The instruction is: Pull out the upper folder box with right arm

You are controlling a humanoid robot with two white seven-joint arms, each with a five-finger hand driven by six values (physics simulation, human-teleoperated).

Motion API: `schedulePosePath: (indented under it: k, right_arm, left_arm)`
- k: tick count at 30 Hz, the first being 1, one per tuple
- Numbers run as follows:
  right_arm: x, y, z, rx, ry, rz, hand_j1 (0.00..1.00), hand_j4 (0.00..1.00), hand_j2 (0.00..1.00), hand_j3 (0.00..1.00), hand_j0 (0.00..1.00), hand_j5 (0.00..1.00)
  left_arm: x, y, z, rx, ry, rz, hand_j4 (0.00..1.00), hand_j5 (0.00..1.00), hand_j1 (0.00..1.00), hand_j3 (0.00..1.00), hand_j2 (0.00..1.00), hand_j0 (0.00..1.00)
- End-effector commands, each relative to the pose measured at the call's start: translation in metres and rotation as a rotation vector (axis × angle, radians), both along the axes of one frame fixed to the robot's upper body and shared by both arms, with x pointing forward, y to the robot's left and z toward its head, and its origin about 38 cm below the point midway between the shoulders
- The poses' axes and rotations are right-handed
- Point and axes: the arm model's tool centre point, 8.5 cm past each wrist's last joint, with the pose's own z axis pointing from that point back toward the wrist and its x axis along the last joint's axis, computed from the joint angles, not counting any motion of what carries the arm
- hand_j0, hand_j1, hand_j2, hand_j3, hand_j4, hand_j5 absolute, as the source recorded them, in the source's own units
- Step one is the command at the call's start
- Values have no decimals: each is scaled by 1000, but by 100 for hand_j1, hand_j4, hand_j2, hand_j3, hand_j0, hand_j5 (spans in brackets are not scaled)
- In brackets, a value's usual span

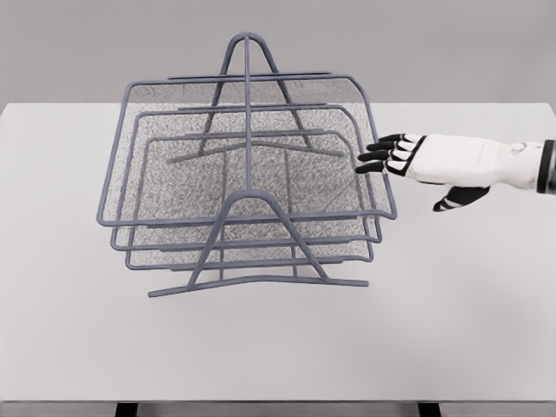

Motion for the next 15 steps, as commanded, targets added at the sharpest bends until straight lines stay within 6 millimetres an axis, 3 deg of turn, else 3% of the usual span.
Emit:
schedulePosePath:
  k: [1,6,15]
  right_arm:
    - [-3,-12,-5,-100,-14,5,100,100,100,100,100,100]
    - [-9,-48,5,-164,-14,-68,100,100,100,100,100,100]
    - [-10,-83,19,-177,-16,-157,100,100,100,100,100,100]
  left_arm:
    - [0,0,0,0,0,0,100,100,100,100,100,100]
    - [0,0,0,0,0,0,100,100,100,100,100,100]
    - [0,0,0,0,0,0,100,100,100,100,100,100]
